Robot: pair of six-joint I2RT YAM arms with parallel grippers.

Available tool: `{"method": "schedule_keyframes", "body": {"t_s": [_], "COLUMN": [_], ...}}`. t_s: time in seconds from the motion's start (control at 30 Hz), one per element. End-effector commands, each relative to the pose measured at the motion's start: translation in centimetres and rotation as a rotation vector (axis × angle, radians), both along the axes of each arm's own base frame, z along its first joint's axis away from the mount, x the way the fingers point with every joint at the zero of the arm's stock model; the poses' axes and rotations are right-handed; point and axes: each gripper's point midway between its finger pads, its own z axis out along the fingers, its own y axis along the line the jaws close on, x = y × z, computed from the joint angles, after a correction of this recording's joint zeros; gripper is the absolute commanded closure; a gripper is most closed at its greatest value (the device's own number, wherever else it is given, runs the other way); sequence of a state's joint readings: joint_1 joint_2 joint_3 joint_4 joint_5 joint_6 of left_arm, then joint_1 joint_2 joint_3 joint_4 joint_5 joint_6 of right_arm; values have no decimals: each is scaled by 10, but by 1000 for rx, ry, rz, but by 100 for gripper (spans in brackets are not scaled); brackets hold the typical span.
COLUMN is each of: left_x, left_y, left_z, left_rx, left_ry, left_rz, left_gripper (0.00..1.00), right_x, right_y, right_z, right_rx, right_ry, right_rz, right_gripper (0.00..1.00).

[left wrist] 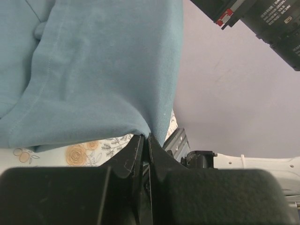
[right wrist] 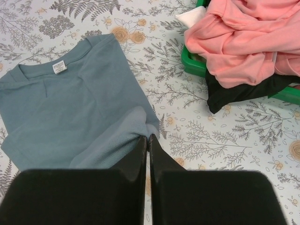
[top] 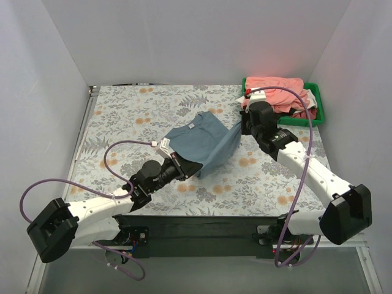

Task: Fold and stack the t-shirts
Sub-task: Fold the tshirt

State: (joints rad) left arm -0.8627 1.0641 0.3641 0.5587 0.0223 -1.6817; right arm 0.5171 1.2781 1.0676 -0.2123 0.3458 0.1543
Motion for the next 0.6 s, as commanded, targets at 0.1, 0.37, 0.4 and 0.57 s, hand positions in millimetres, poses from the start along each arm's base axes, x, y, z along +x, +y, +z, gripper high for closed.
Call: {"method": "schedule_keyframes", "body": {"t_s": [0.1, 0.37, 0.4, 0.57], "left_x": [7, 22, 27, 39], "left_y": [3, 20, 25, 33], "left_z": [-16, -21, -20, -24], "left_rx": [-2, -6, -12, -22], "left_ry": [24, 41, 38, 59], "left_rz": [-9, 43, 55, 57], "left_gripper": [100, 100, 100, 100], "right_x": [34, 54, 58, 76], "right_y": [6, 16, 18, 27], "right_z": [45, 43, 48, 45], "right_rx": [21, 0, 4, -12], "right_ry": [-120, -110, -121, -112], "right_rz": [-38, -31, -30, -26], "right_gripper": [99, 99, 99, 99]}}
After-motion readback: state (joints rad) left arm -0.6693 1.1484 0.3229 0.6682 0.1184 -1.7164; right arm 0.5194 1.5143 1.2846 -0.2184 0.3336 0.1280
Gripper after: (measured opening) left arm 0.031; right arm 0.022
